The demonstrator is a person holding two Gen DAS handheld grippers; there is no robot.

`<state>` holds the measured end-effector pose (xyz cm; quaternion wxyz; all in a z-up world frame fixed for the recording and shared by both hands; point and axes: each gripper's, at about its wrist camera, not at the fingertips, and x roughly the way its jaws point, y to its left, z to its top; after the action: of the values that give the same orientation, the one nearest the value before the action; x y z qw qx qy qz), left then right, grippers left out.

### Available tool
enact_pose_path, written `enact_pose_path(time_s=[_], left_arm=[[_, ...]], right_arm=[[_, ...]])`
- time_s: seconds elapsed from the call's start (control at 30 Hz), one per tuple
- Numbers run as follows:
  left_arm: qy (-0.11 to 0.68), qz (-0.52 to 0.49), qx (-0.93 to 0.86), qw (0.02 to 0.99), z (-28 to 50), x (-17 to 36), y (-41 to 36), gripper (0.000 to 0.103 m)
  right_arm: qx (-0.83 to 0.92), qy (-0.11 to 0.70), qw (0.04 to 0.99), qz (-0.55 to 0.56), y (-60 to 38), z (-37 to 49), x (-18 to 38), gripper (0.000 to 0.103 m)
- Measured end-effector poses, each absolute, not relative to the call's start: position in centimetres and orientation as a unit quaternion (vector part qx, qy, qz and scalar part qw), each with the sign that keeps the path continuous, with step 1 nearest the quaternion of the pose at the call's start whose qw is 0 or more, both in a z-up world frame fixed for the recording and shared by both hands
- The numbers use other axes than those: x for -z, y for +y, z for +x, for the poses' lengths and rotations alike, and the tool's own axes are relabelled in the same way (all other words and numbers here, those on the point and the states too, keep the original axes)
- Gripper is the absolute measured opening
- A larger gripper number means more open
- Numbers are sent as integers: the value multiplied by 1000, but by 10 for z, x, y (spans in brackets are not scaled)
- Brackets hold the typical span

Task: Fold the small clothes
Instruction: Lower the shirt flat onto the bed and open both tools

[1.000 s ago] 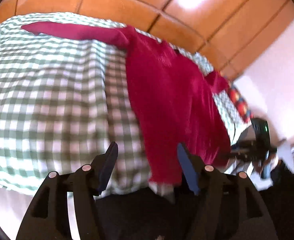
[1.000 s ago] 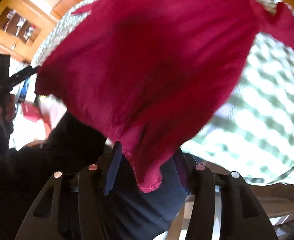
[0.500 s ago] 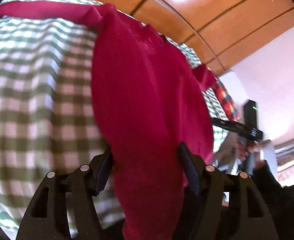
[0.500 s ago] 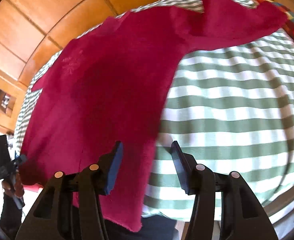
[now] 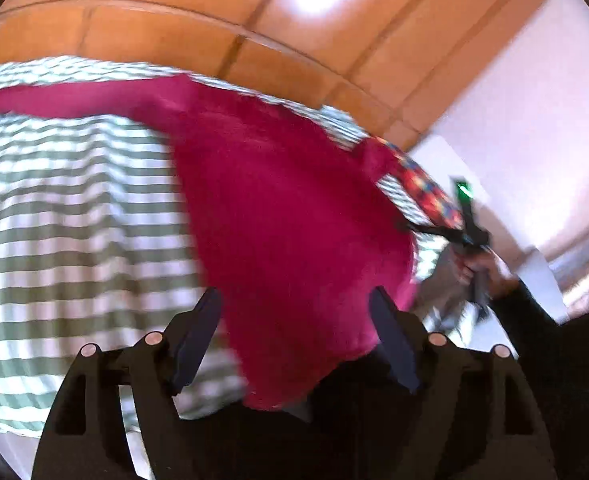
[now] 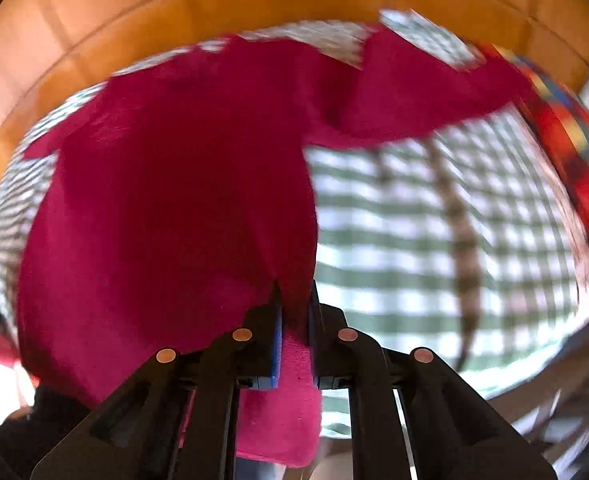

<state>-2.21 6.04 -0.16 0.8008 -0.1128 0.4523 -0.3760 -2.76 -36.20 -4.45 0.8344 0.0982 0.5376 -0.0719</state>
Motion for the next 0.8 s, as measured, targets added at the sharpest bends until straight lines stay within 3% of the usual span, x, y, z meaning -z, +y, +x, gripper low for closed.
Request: enact_pose_path(time_s=[0.5, 0.53, 0.57, 0.6, 0.63, 0.73, 0.8], left_arm=[[444, -324, 157, 820, 206, 62, 54, 82], [446, -338, 140, 817, 215, 67, 55, 76], [449, -353, 127, 811, 223, 73, 56, 60], [454, -370, 120, 802, 231, 81, 57, 25], [461, -379, 107, 795, 237, 87, 58, 8], [429, -386, 80, 813, 228, 79, 64, 7], [448, -318, 81, 832, 219, 67, 56, 14]], right_arm=[[90, 530, 835, 113, -356, -17, 70, 12], [90, 528, 836, 116, -356, -17, 70, 12], [89, 526, 837, 120, -356, -16, 70, 12], [88, 524, 838, 125, -356, -15, 71, 12], [87, 522, 839, 128, -358, -12, 72, 12], [79, 520, 843, 114, -351, -3, 73, 12], [80, 523, 843, 102, -346, 0, 73, 12]])
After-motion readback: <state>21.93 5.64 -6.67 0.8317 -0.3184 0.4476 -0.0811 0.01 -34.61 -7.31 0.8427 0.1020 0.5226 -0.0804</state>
